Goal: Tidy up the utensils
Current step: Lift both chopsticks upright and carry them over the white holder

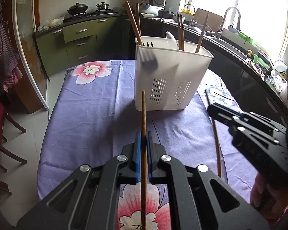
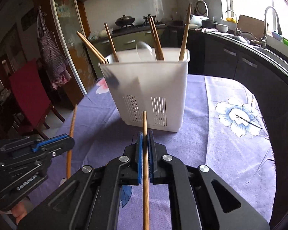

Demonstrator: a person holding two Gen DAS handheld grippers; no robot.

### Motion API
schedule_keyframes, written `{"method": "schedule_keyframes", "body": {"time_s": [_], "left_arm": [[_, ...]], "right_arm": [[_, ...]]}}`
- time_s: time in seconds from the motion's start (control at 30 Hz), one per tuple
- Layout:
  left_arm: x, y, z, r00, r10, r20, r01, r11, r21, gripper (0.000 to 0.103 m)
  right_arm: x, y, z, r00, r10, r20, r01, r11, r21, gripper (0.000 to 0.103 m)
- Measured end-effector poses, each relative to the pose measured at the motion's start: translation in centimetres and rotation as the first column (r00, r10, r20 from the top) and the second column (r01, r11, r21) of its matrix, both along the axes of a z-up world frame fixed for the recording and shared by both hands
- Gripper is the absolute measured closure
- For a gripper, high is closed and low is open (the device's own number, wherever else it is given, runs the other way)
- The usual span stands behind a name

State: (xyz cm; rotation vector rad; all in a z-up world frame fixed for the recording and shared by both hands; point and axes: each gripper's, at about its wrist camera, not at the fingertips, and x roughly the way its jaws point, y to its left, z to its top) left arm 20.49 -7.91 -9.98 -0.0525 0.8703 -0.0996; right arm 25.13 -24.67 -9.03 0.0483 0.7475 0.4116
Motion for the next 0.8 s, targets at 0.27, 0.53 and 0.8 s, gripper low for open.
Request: {"method": "schedule_keyframes", "body": {"time_s": [0.27,0.53,0.8], "left_arm": [[-1.5,0.2,1.5,0.999,0.002,0.043,-0.002,1.000,-0.003,0.097],[-3.7,0.1,4.0,0.993,-0.010,0.120,0.010,1.000,0.000,0.097],[-4.9,0.0,5.7,0.988,-0.019,0.154,0.019,1.000,0.003,0.097]], "right_arm": [[-4.9,-3.0,5.6,0.991,-0.029,0.131,0.016,0.995,0.098,0.097],[-8.7,-4.8,7.1,0.985,-0.041,0.165,0.023,0.993,0.113,0.097],[-9.8,-4.2,7.6,0.980,-0.030,0.194,0.008,0.994,0.112,0.097]]}}
